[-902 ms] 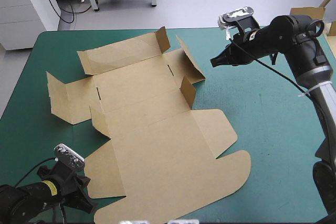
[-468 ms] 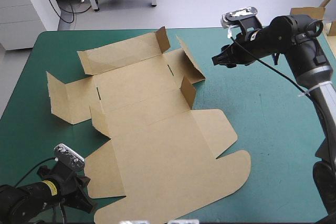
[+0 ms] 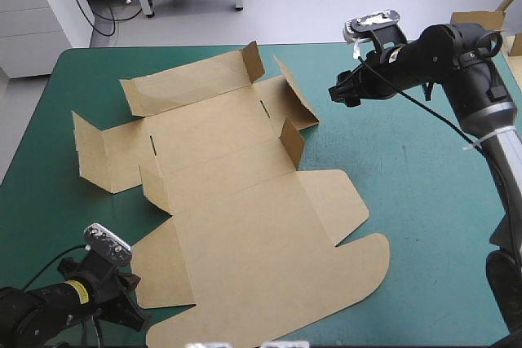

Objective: Fold the box

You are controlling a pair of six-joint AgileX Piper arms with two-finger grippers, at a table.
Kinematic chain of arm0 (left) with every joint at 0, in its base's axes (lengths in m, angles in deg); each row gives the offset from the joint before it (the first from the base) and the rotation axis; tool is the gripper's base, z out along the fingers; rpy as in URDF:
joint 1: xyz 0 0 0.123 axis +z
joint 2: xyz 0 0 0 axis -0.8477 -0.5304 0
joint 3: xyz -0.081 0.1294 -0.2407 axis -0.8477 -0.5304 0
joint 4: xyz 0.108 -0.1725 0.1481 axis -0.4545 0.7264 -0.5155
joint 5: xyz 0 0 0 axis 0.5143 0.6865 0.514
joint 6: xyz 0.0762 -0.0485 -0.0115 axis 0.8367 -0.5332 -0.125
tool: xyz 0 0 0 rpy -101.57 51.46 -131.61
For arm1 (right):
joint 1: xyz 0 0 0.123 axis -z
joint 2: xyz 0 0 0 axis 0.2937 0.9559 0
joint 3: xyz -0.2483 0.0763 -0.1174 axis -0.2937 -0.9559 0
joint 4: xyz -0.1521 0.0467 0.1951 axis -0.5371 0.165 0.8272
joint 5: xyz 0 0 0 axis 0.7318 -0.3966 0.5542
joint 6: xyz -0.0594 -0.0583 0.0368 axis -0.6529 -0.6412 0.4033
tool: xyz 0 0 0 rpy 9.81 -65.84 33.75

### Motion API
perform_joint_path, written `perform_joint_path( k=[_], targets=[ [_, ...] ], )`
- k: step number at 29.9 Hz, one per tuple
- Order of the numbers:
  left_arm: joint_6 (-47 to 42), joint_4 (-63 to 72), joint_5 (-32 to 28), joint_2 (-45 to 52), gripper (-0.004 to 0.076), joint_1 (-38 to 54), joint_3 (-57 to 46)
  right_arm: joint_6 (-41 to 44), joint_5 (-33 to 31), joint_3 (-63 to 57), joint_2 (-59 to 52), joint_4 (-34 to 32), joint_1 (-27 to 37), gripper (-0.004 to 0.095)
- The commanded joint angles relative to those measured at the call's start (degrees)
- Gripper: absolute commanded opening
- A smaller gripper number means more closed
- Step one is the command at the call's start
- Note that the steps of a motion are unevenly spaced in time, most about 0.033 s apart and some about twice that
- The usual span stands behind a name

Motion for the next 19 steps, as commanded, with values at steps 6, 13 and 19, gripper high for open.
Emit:
perform_joint_path(
  k=[6,13,19],
  targets=[
    [-0.18,0.76,-2.40,-0.19,-0.0008,-0.29,1.35,-0.36,2.76,1.34,-2.52,3.68,0.00,0.0645],
    [-0.18,0.76,-2.40,-0.19,-0.0008,-0.29,1.35,-0.36,2.76,1.34,-2.41,4.71,0.00,0.0645],
    [-0.18,0.76,-2.40,-0.19,-0.0008,-0.29,1.35,-0.36,2.33,1.34,0.65,7.21,0.00,0.0645]
  ],
)
